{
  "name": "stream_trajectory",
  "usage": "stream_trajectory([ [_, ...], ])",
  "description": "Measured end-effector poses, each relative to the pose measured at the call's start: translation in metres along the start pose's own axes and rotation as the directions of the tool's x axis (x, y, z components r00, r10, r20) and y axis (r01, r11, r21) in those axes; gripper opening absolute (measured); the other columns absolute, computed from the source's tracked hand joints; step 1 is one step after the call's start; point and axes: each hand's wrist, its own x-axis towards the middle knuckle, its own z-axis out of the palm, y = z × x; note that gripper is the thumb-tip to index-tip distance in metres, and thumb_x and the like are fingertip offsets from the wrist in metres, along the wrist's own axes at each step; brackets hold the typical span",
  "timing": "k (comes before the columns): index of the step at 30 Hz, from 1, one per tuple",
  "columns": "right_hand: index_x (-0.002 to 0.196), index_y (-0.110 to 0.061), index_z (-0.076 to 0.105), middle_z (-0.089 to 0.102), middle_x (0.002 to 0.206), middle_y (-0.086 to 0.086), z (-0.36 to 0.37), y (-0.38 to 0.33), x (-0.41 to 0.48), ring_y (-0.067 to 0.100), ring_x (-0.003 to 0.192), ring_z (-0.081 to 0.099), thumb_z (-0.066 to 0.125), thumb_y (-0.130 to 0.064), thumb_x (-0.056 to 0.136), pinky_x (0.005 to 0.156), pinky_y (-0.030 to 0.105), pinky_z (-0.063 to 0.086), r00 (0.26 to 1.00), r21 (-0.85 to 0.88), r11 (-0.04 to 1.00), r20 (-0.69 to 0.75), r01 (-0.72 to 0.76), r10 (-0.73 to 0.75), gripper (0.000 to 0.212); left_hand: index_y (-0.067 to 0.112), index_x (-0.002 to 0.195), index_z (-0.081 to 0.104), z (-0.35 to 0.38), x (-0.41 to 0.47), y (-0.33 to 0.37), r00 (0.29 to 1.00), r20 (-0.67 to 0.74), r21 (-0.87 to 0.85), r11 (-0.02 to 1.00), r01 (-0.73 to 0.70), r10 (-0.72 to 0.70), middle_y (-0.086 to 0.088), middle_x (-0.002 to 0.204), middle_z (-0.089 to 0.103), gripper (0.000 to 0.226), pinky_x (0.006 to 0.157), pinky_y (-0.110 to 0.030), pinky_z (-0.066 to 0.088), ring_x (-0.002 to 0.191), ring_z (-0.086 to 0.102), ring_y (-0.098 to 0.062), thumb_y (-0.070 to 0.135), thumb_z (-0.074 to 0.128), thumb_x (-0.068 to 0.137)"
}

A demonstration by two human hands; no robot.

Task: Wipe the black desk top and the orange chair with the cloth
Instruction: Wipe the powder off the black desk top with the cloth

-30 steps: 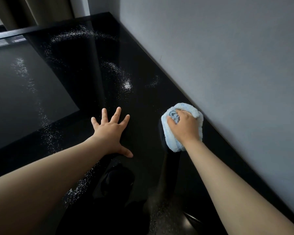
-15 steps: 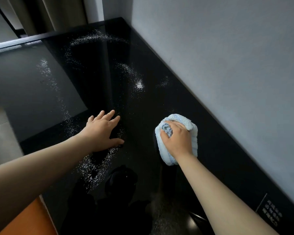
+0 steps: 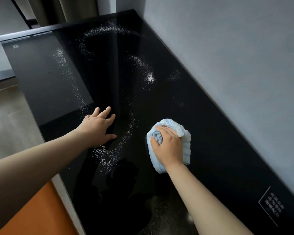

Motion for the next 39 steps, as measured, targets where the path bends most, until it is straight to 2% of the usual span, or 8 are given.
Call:
stream_trajectory([
  [8,0.112,-0.013,0.07,0.069,0.116,0.002,0.012,-0.014,-0.018,0.017,0.115,0.06,0.048,-0.037,0.082,0.099,0.046,0.048,1.0,-0.001,1.0,0.007,0.03,-0.03,0.044,0.024,0.154,0.007,0.003,0.0,-0.001,1.0,-0.025,0.047,0.999,-0.004,0.005,-0.002,0.162,-0.009,0.085,0.116,-0.048,0.018,0.148,-0.002,-0.035,0.06,0.05,0.09],
  [15,0.109,-0.011,0.071,0.071,0.112,0.003,0.027,-0.041,-0.04,0.018,0.111,0.063,0.044,-0.039,0.082,0.096,0.047,0.05,0.999,0.006,0.999,-0.01,0.046,-0.046,0.047,0.026,0.154,0.008,0.003,-0.002,-0.004,0.999,-0.033,0.011,1.0,-0.016,0.016,-0.001,0.162,-0.008,0.082,0.117,-0.047,0.017,0.148,-0.002,-0.033,0.058,0.049,0.091],
  [18,0.108,-0.011,0.071,0.071,0.112,0.002,0.036,-0.059,-0.056,0.018,0.112,0.062,0.045,-0.041,0.082,0.097,0.046,0.048,0.998,0.03,0.998,0.009,0.055,-0.055,0.047,0.023,0.154,0.014,0.001,-0.006,-0.012,0.998,-0.054,-0.061,0.997,-0.047,0.043,-0.002,0.162,-0.003,0.078,0.118,-0.045,0.015,0.149,0.002,-0.029,0.055,0.05,0.092],
  [24,0.109,-0.014,0.071,0.07,0.115,0.001,0.046,-0.078,-0.073,0.018,0.114,0.062,0.044,-0.044,0.08,0.099,0.043,0.047,0.998,-0.01,0.998,0.019,0.059,-0.059,0.049,0.022,0.153,0.019,0.01,-0.037,-0.036,0.985,-0.135,-0.037,0.993,-0.112,0.106,-0.002,0.162,0.007,0.079,0.119,-0.046,0.011,0.149,0.005,-0.025,0.059,0.049,0.09],
  [30,0.106,-0.014,0.073,0.071,0.112,0.001,0.053,-0.096,-0.089,0.017,0.111,0.064,0.043,-0.042,0.08,0.1,0.035,0.043,0.997,-0.05,0.996,0.003,0.073,-0.073,0.048,0.019,0.155,0.011,0.04,-0.08,-0.07,0.992,-0.098,-0.042,0.995,-0.088,0.084,-0.003,0.162,0.002,0.085,0.12,-0.043,0.016,0.149,0.002,-0.028,0.059,0.048,0.09],
  [34,0.109,-0.014,0.071,0.07,0.116,0.001,0.06,-0.105,-0.099,0.017,0.114,0.062,0.043,-0.041,0.081,0.1,0.041,0.048,0.998,-0.034,0.998,0.029,0.059,-0.058,0.049,0.016,0.155,0.008,0.055,-0.096,-0.094,0.997,-0.076,-0.058,0.998,-0.012,0.008,-0.005,0.162,-0.003,0.088,0.119,-0.044,0.018,0.148,-0.001,-0.033,0.056,0.052,0.09],
  [39,0.111,-0.015,0.071,0.069,0.117,0.0,0.068,-0.118,-0.112,0.017,0.115,0.062,0.044,-0.04,0.08,0.1,0.041,0.049,0.997,-0.039,0.997,0.05,0.066,-0.064,0.048,0.015,0.154,0.004,0.061,-0.096,-0.101,0.999,-0.045,-0.069,0.998,-0.015,0.012,-0.002,0.161,-0.012,0.098,0.119,-0.047,0.018,0.147,-0.007,-0.035,0.064,0.053,0.085],
])
